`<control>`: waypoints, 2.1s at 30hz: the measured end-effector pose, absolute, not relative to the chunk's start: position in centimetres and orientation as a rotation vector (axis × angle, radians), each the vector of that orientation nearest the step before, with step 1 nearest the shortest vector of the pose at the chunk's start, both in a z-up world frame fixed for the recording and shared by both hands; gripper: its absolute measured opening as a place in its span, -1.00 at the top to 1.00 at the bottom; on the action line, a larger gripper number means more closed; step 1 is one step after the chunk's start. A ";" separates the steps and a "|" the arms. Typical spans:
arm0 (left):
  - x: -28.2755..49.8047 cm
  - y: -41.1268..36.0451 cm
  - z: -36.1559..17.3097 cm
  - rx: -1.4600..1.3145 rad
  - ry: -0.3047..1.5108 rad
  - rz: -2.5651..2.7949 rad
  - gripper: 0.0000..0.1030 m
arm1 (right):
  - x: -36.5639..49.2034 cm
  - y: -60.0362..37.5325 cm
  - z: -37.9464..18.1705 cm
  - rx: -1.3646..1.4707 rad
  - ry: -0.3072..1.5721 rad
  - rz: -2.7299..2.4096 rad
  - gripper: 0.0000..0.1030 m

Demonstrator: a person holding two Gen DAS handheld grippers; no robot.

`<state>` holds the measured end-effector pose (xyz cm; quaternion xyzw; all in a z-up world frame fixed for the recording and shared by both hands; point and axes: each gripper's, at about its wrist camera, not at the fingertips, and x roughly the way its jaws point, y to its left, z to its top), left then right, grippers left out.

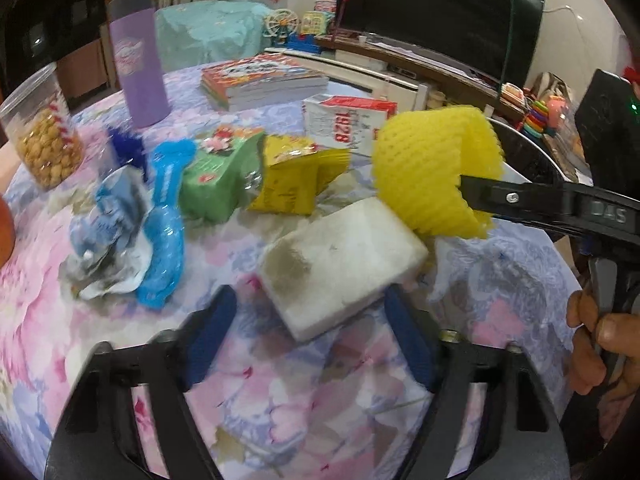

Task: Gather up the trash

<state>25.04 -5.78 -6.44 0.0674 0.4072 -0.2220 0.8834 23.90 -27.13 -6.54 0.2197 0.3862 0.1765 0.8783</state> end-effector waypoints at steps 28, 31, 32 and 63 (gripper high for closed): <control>20.1 -12.6 -4.0 0.042 0.786 -0.530 0.22 | 17.5 -36.8 -3.4 0.494 0.670 0.210 0.71; 20.1 -13.9 -3.7 0.045 0.781 -0.547 0.22 | 16.9 -38.2 -3.0 0.503 0.650 0.184 0.71; 20.1 -14.4 -3.6 0.046 0.780 -0.552 0.22 | 16.7 -38.6 -3.0 0.506 0.644 0.177 0.71; 21.3 -23.2 -1.5 0.117 0.767 -0.629 0.22 | 15.8 -46.1 -3.2 0.561 0.580 0.044 0.71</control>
